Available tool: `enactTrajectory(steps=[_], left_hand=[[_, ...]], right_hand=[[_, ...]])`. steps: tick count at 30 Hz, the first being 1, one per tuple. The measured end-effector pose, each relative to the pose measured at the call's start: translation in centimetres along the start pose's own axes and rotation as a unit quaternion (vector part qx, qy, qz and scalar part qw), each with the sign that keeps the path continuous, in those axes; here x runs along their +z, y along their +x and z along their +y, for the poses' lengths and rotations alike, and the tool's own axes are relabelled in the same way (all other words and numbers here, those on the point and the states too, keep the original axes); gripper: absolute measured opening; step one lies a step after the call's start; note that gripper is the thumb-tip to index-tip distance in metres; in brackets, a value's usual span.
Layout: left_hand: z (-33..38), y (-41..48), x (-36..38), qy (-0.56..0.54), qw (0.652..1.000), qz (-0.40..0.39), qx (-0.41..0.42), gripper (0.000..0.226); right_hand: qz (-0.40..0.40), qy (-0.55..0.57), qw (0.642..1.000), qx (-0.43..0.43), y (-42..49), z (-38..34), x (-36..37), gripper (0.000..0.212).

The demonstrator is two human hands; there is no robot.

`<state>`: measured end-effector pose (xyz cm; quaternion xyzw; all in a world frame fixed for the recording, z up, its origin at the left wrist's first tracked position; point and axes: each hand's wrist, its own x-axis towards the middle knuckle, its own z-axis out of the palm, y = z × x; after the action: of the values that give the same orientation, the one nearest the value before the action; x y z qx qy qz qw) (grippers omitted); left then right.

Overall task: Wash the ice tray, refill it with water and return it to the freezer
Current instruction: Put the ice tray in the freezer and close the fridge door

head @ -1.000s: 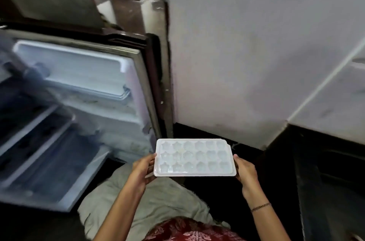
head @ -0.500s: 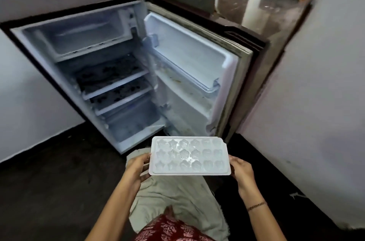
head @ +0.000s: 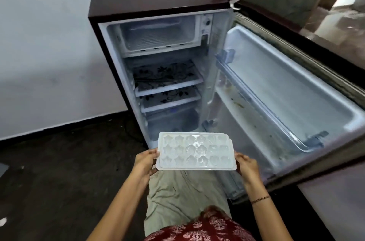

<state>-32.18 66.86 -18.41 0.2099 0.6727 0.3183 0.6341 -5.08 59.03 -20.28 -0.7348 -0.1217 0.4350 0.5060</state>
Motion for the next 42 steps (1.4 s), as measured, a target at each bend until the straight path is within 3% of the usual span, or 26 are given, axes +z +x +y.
enactTrajectory(steps=[5, 12, 15, 21, 26, 32, 42], left_hand=[[3.8, 2.4, -0.2, -0.041, 0.999, 0.023, 0.026, 0.017], [9.6, 7.3, 1.7, -0.089, 0.993, 0.056, 0.06, 0.018], [12.1, 9.3, 2.9, -0.087, 0.99, 0.074, 0.087, 0.019], [17.2, 12.2, 5.1, -0.095, 0.98, 0.096, 0.145, 0.012], [22.1, 14.8, 6.0, -0.096, 0.972, 0.11, 0.182, 0.024], [27.8, 17.6, 6.7, -0.091, 0.962, 0.118, 0.227, 0.027], [35.0, 24.8, 7.1, -0.013, 0.956, 0.121, 0.269, 0.032]], right_hand=[[-0.023, -0.005, 0.998, -0.052, 3.0, -3.4, 5.3, 0.011], [-0.05, 0.02, 0.993, -0.101, 9.2, -8.8, 11.7, 0.018], [-0.049, 0.015, 0.992, -0.119, 12.1, -11.1, 14.0, 0.011], [-0.055, -0.013, 0.982, -0.182, 17.5, -15.7, 18.4, 0.022], [-0.048, 0.012, 0.969, -0.241, 19.5, -19.6, 22.5, 0.024], [-0.069, 0.064, 0.967, -0.235, 22.1, -23.3, 26.9, 0.027], [-0.067, 0.018, 0.967, -0.245, 26.2, -27.4, 31.8, 0.026]])
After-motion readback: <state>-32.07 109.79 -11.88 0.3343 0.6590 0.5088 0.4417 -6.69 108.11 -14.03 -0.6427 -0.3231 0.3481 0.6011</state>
